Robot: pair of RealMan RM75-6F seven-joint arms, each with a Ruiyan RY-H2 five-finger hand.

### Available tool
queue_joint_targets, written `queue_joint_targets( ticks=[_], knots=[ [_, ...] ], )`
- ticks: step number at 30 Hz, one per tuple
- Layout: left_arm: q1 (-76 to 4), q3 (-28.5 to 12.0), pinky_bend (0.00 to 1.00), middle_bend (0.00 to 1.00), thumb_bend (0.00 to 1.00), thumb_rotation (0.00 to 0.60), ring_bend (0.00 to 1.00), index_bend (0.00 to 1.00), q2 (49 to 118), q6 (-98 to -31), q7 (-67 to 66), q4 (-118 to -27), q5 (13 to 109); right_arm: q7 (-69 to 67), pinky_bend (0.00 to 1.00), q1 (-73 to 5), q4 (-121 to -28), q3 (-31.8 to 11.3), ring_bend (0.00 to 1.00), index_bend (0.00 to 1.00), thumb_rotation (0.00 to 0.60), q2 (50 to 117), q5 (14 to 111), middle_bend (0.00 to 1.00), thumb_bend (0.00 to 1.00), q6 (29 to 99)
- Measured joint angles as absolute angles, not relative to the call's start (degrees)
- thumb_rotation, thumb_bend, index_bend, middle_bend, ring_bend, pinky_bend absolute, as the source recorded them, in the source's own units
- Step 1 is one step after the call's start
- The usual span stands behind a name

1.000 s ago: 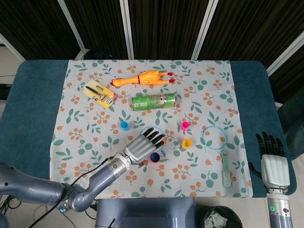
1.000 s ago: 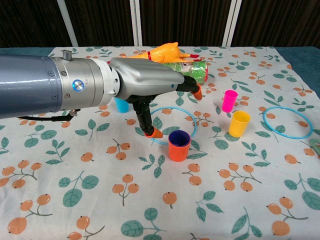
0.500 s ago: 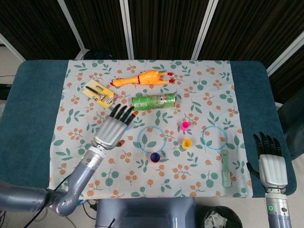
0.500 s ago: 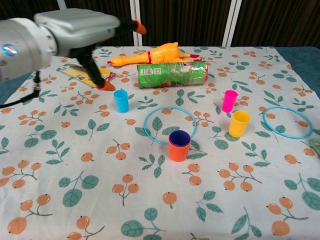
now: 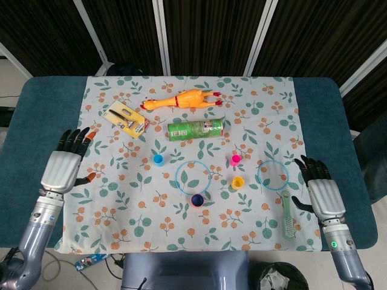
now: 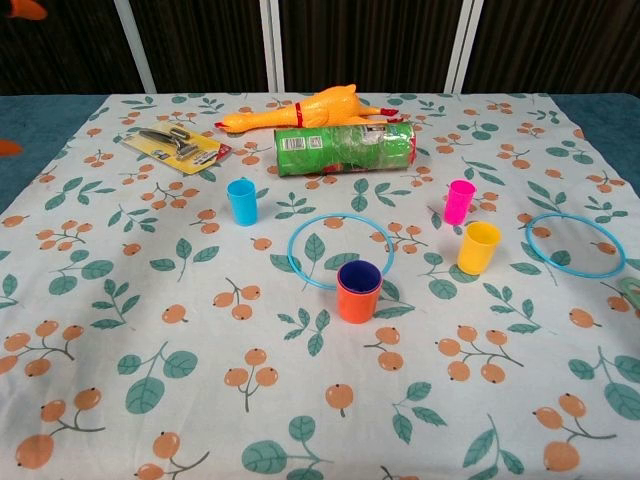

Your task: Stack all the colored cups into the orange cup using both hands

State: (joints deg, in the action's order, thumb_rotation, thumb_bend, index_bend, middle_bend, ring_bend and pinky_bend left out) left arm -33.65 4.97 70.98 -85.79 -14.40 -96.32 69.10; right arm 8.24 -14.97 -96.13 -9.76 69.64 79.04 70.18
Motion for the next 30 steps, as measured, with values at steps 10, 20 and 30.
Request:
queue_joint_targets(
  ticks=[10,20,30],
  knots=[
    [-29.19,4.33,0.0,0.0,0.13,0.6,0.0,0.0,68.95,-86.04,-11.21,-93.81,73.17,10.55,0.06,-26.4,-96.98,-14.61,0.01,0.21,0.6,72.53,68.6,0.0,0.32,57.63],
    [-26.54,2.54,0.0,0.0,0.13,0.6,0.0,0.0,68.62,-84.47,-11.41,-93.05,73.37,15.69,0.06,-32.22,-95.1,-12.77,0.01,0.27,0.6,77.91,61.32,0.0,0.32,50.8],
    [-24.53,0.63,0.0,0.0,0.13,0.6,0.0,0.0,69.16,-82.48,-9.53,-90.53,73.71,14.11,0.06,-33.58,-92.16,-11.64,0.02,0.34,0.6,81.0,59.89,0.0,0.32,50.33]
  ],
)
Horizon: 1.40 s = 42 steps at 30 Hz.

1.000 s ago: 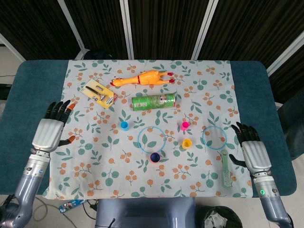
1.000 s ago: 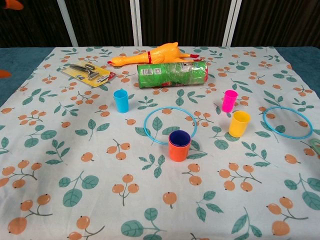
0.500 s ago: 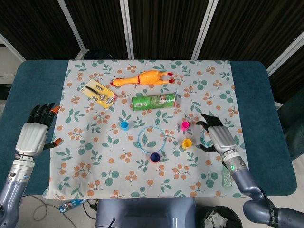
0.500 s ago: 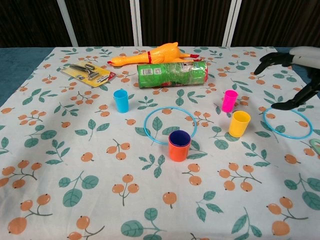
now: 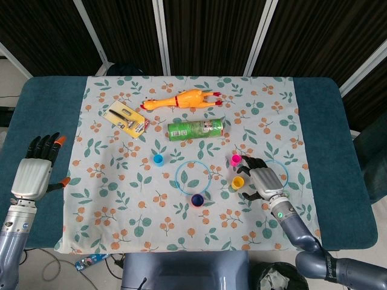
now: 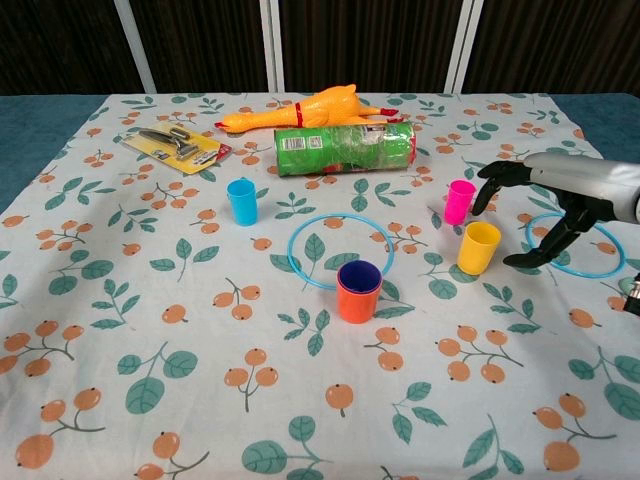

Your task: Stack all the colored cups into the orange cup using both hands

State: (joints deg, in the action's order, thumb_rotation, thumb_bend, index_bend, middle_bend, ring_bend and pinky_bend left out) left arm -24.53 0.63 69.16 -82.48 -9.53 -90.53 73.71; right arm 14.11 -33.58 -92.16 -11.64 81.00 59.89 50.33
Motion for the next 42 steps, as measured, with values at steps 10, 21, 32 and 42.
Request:
queue_joint_targets(
  ticks=[10,21,32,42],
  knots=[
    [-23.53,-1.21,0.0,0.0,0.13,0.6,0.0,0.0,69.63,-81.12,-9.65,-89.94,74.39,11.94,0.09,-34.47,-89.35,-11.64,0.05,0.39,0.6,82.84,59.79,0.0,0.32,51.07],
    [-22.85,-2.69,0.0,0.0,0.13,0.6,0.0,0.0,69.9,-79.66,-10.18,-89.6,74.44,11.14,0.09,-35.1,-88.06,-11.26,0.06,0.45,0.6,83.91,58.82,0.0,0.32,51.1],
    [-22.24,-3.97,0.0,0.0,0.12,0.6,0.0,0.0,70.13,-78.88,-10.63,-89.67,74.91,9.53,0.1,-35.12,-87.85,-11.39,0.09,0.54,0.6,84.51,59.16,0.02,0.32,52.38],
    [-21.65,-4.94,0.0,0.0,0.12,0.6,0.0,0.0,70.23,-78.29,-11.45,-89.74,74.78,8.79,0.1,-35.05,-90.44,-11.72,0.09,0.54,0.6,82.7,60.56,0.02,0.32,53.41]
  ],
)
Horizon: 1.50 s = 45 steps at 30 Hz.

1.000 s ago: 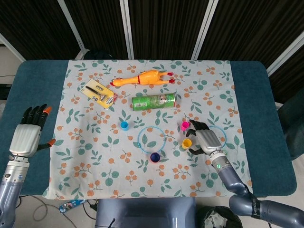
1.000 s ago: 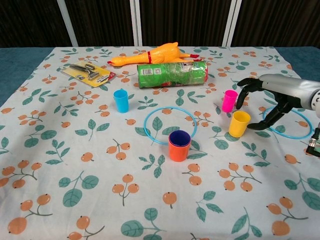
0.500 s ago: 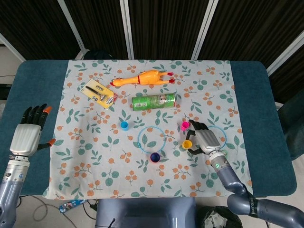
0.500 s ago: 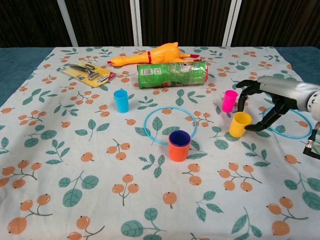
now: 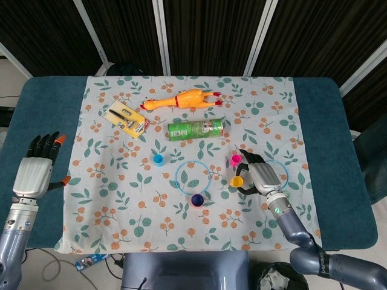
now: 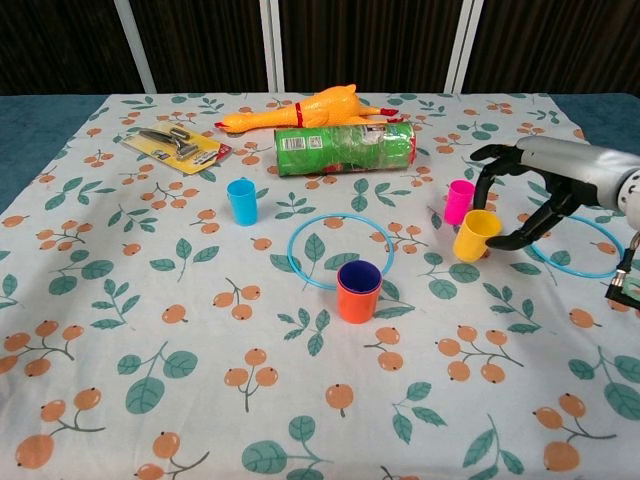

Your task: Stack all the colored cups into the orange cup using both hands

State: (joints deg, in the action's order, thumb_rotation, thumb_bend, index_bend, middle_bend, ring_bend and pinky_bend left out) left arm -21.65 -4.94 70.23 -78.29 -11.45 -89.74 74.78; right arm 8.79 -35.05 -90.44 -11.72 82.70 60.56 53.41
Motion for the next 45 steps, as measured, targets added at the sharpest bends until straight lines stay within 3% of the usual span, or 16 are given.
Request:
queue_joint_targets(
  ticks=[18,32,45],
  knots=[
    [-20.78,-6.27,0.0,0.0,0.13,0.6,0.0,0.0,69.91,-77.32,-10.34,-89.37,74.95,7.06,0.1,-34.74,-110.57,-10.44,0.09,0.54,0.6,72.24,67.08,0.02,0.32,52.84],
    [-20.52,-7.11,0.0,0.0,0.12,0.6,0.0,0.0,69.5,-76.88,-10.38,-90.17,75.11,8.14,0.1,-36.88,-110.32,-10.51,0.09,0.54,0.6,78.14,67.18,0.02,0.32,54.06],
    [-20.26,-7.68,0.0,0.0,0.12,0.6,0.0,0.0,69.25,-76.63,-10.2,-89.85,75.15,10.74,0.1,-39.62,-104.09,-11.29,0.09,0.54,0.6,84.03,62.26,0.02,0.32,54.29]
  ],
)
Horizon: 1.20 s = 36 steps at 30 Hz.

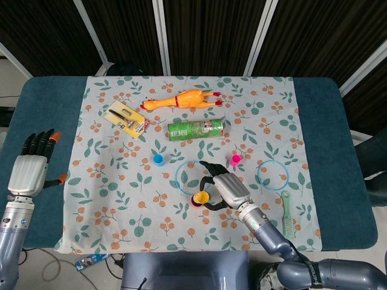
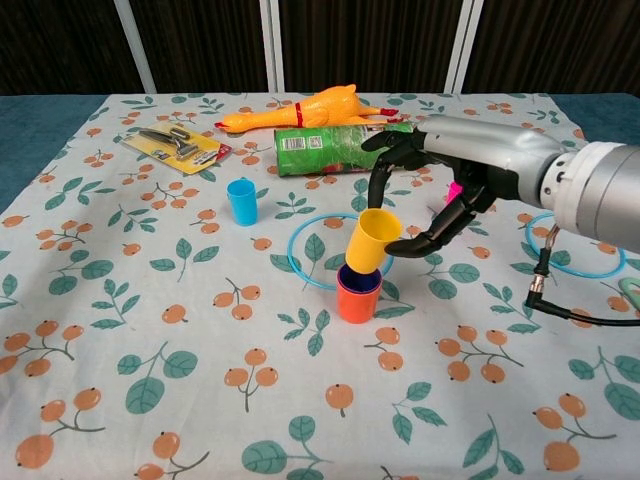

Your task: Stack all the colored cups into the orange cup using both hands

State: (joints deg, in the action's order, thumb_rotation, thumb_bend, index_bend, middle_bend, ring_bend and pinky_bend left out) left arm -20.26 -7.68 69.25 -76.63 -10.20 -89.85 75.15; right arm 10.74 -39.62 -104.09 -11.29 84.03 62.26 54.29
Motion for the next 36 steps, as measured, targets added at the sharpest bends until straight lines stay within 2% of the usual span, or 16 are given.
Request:
queue_joint_targets(
  ticks=[23,25,31,36],
  knots=[
    [-20.02,-8.23,0.0,0.0,0.12,0.6,0.0,0.0,69.12,-76.37,-10.86,-89.82,75.33,9.18,0.1,-39.87,-101.2,-9.12,0.09,0.54,0.6,85.98,62.69,0.02,0.32,53.21],
    [-20.01,-8.27,0.0,0.0,0.12,0.6,0.0,0.0,69.16,-76.31,-10.86,-89.76,75.29,9.09,0.1,-39.98,-101.09,-8.99,0.09,0.5,0.6,86.19,62.9,0.02,0.32,53.03],
    [-20.12,-8.2,0.0,0.0,0.12,0.6,0.0,0.0,69.37,-75.79,-11.23,-89.46,75.2,10.21,0.1,-40.46,-100.68,-8.35,0.07,0.15,0.6,86.4,62.5,0.02,0.32,52.21],
    [-20.51,-8.25,0.0,0.0,0.12,0.6,0.0,0.0,69.55,-75.38,-12.09,-89.59,75.3,12.43,0.1,-41.08,-101.08,-8.32,0.05,0.06,0.6,85.56,60.28,0.02,0.32,51.82]
  ],
)
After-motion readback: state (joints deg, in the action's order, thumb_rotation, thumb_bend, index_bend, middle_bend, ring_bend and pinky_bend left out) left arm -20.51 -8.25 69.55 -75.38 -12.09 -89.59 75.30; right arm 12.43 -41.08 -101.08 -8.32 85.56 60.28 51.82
